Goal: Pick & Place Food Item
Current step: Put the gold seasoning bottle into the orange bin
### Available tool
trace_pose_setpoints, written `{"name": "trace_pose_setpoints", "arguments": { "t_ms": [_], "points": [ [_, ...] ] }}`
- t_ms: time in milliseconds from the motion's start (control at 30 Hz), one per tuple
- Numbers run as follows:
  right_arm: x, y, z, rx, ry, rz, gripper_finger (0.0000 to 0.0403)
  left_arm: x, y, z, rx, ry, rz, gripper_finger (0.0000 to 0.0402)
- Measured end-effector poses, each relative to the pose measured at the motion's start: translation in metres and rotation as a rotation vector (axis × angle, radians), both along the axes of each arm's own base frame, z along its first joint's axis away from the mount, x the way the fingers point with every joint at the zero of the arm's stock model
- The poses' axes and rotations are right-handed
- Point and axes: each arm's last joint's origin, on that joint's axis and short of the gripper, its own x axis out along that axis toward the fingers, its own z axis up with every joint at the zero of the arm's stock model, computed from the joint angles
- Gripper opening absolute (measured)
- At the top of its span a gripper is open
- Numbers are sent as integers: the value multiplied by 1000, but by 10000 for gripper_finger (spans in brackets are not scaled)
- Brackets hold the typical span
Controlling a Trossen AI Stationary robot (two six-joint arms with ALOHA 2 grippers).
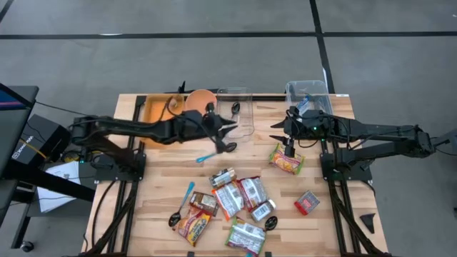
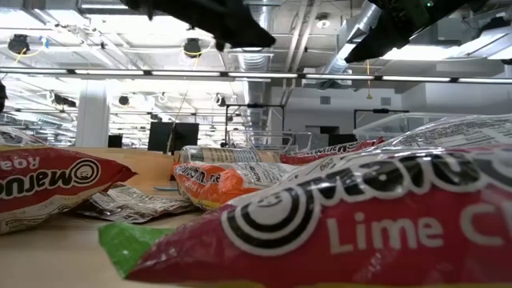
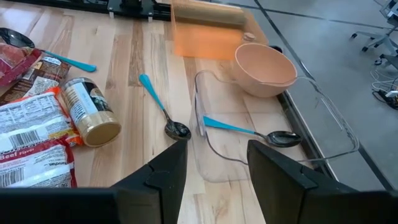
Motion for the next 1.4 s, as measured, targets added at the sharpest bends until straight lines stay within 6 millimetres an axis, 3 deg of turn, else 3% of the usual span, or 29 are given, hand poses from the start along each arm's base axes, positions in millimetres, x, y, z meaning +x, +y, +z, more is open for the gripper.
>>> {"name": "trace_pose_setpoints", "arguments": {
  "t_ms": [200,367,1133,1400],
  "points": [
    [0,0,0,0,-2,0,163,-22,-20,-6,-17,235,-59,58],
    [0,0,0,0,-4,0,163,-28,-34,-16,-22,360,-101,59],
    [0,0,0,0,-5,-1,163,-27,-42,-14,-60,320,-111,59],
    [0,0,0,0,-4,0,163,-26,-51,-14,-102,322,-226,59]
  ]
}}
